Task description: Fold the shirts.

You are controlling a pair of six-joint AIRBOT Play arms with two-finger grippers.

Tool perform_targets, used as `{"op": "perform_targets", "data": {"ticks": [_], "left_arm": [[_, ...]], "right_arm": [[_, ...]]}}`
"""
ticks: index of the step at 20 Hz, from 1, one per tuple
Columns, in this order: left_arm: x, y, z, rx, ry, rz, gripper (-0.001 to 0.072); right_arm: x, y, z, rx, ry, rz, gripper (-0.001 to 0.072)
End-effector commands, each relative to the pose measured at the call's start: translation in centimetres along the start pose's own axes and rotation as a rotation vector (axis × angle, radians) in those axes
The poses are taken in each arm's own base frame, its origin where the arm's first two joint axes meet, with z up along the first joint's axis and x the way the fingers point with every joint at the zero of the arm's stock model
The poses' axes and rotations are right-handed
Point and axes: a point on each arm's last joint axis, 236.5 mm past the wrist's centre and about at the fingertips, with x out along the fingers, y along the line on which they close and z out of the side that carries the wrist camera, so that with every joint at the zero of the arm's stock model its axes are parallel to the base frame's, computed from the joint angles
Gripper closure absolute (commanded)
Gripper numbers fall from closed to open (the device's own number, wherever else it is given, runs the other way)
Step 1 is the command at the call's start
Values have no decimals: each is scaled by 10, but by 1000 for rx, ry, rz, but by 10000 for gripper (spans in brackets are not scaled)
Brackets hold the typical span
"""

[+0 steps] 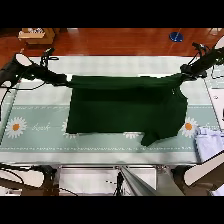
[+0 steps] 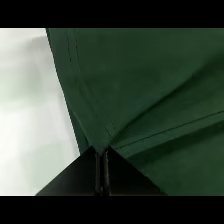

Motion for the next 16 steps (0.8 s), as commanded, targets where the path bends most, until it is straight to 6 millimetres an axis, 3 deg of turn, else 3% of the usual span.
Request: {"op": "perform_targets", "data": {"ticks": [1, 7, 8, 9, 10, 11, 13, 16], "left_arm": [[6, 1, -13, -36, 57, -11, 690], [13, 4, -17, -49, 73, -14, 685], [13, 4, -16, -48, 71, -14, 627], [12, 3, -16, -46, 73, -15, 471], [7, 3, -16, -40, 81, -19, 303], [-1, 6, -15, -32, 92, -17, 279], [-29, 20, -19, -6, 139, 7, 279], [-72, 44, -47, -110, 179, -27, 279]], "right_arm": [[2, -3, -4, 15, 18, -9, 681], [24, -6, -15, 31, 64, -3, 680], [28, -7, -18, 32, 76, -1, 676], [29, -7, -19, 20, 80, 1, 578], [26, -7, -20, 1, 80, 1, 419], [19, -8, -23, -30, 82, 3, 365], [-6, -23, -34, -51, 86, -43, 355], [-49, -48, -57, 29, 70, -41, 355]]}}
